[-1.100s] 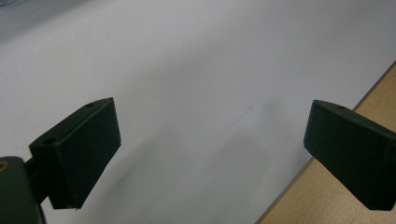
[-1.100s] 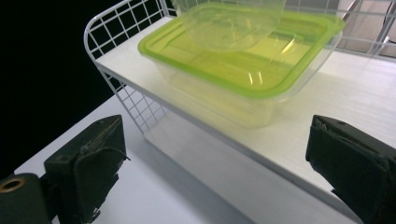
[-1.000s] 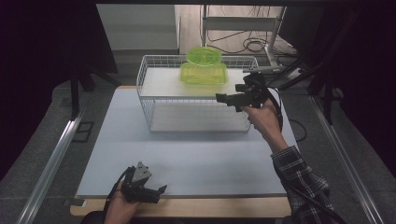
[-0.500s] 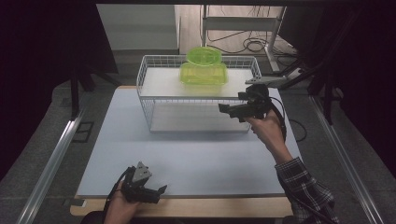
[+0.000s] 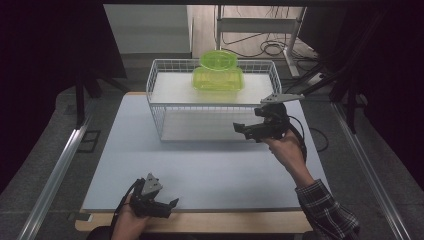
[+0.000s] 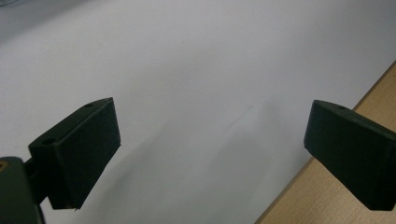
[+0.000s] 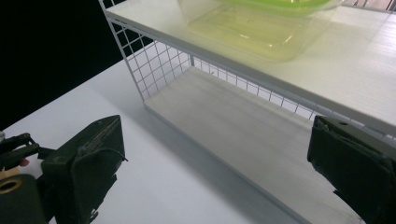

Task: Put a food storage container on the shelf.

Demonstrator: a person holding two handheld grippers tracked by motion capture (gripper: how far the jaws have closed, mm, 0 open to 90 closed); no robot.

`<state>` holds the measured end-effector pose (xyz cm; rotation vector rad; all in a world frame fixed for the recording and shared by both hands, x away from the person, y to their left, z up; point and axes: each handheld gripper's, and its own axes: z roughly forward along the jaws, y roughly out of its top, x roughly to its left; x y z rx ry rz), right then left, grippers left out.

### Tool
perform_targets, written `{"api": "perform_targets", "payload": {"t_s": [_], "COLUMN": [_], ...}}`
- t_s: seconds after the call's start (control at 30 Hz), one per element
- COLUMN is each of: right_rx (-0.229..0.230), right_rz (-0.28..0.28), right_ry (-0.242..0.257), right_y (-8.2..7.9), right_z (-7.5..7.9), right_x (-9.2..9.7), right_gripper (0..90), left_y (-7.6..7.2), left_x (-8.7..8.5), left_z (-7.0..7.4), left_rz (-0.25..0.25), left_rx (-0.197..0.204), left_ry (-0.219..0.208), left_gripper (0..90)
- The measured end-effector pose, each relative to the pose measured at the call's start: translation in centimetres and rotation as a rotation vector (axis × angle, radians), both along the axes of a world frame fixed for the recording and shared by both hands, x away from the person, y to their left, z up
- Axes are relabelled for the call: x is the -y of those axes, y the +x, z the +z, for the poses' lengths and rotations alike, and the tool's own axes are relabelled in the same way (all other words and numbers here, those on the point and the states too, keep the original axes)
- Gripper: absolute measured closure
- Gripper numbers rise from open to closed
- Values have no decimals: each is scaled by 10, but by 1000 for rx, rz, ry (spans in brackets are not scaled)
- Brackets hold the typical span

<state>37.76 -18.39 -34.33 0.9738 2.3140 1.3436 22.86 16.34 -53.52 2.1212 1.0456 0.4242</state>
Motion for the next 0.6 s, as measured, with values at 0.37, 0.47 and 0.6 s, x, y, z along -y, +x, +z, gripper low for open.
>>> {"api": "perform_targets", "payload": {"t_s": [0.37,0.47,0.6], "right_rx": [-5,-5,-7], "right_rz": [3,6,8], "right_ry": [-28,-31,-38], "right_y": [-13,-15,-20], "right_z": [-19,-22,-28], "right_x": [2,3,4], "right_gripper": [41,41,40], "left_y": [0,0,0], "left_x": [0,0,0], "left_z": [0,0,0], "left_rz": [1,1,1], "left_rx": [-1,-1,-1], "left_ry": [0,1,2], "left_gripper": [35,35,35]}}
